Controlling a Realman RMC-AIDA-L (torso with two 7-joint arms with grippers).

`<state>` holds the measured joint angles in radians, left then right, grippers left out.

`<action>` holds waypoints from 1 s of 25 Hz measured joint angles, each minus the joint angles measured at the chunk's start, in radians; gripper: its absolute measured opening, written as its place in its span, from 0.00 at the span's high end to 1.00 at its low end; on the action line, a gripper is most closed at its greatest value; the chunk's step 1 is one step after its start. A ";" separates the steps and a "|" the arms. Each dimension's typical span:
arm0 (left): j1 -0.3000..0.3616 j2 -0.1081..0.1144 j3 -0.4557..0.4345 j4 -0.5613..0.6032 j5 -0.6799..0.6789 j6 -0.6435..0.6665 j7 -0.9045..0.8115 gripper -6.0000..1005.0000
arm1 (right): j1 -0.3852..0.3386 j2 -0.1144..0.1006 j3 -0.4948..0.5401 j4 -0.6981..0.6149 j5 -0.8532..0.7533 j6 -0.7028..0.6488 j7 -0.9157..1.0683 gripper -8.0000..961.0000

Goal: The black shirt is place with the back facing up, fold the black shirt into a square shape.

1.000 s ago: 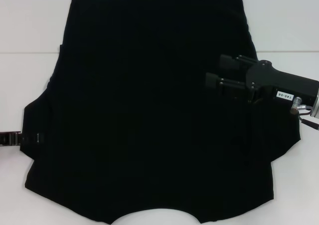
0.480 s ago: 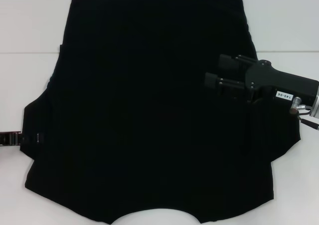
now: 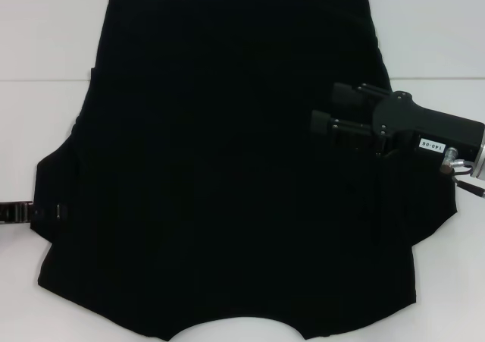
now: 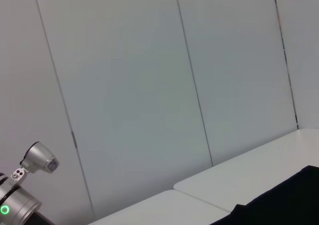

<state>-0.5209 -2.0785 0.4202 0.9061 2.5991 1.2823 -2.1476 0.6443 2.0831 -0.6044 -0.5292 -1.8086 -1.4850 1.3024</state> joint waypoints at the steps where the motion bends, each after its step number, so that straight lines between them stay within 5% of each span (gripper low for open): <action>1: 0.000 0.000 0.000 0.000 0.000 0.000 0.000 0.15 | 0.000 0.000 0.000 0.000 0.000 0.000 0.000 0.13; 25: -0.015 -0.003 0.028 -0.002 0.009 0.007 0.000 0.15 | 0.000 0.000 0.000 -0.001 0.002 0.000 0.001 0.13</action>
<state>-0.5357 -2.0816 0.4479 0.9042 2.6077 1.2892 -2.1472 0.6443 2.0831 -0.6044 -0.5303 -1.8070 -1.4849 1.3036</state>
